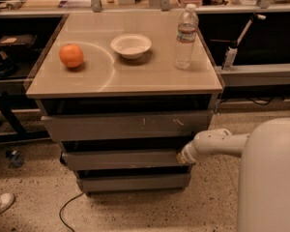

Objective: Close middle drawer

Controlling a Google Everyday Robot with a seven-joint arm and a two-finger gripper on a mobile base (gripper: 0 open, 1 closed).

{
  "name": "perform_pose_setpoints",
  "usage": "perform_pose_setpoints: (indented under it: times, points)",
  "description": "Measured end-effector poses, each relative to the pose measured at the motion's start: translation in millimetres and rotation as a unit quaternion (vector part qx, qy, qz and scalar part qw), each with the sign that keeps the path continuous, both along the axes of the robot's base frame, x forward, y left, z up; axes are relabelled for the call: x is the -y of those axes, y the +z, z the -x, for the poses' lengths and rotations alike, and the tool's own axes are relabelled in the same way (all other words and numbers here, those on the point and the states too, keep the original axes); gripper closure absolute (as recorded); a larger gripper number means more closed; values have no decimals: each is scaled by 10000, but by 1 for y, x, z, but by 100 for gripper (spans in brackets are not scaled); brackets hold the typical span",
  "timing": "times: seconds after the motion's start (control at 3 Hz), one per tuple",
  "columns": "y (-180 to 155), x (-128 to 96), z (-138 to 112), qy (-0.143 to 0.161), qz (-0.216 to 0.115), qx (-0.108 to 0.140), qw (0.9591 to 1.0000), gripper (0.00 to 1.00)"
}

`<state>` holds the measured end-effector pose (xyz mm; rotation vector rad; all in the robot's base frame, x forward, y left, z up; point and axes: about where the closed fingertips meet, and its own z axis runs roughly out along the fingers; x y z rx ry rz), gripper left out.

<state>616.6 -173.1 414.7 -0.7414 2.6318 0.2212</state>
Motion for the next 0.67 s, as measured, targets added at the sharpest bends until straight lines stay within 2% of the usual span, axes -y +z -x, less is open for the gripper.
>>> perform_pose_setpoints:
  times: [0.33, 0.67]
  points:
    - [3, 2, -1, -21, 19, 65, 10000, 100]
    - [-2, 13, 21, -69, 69, -241, 9997, 100]
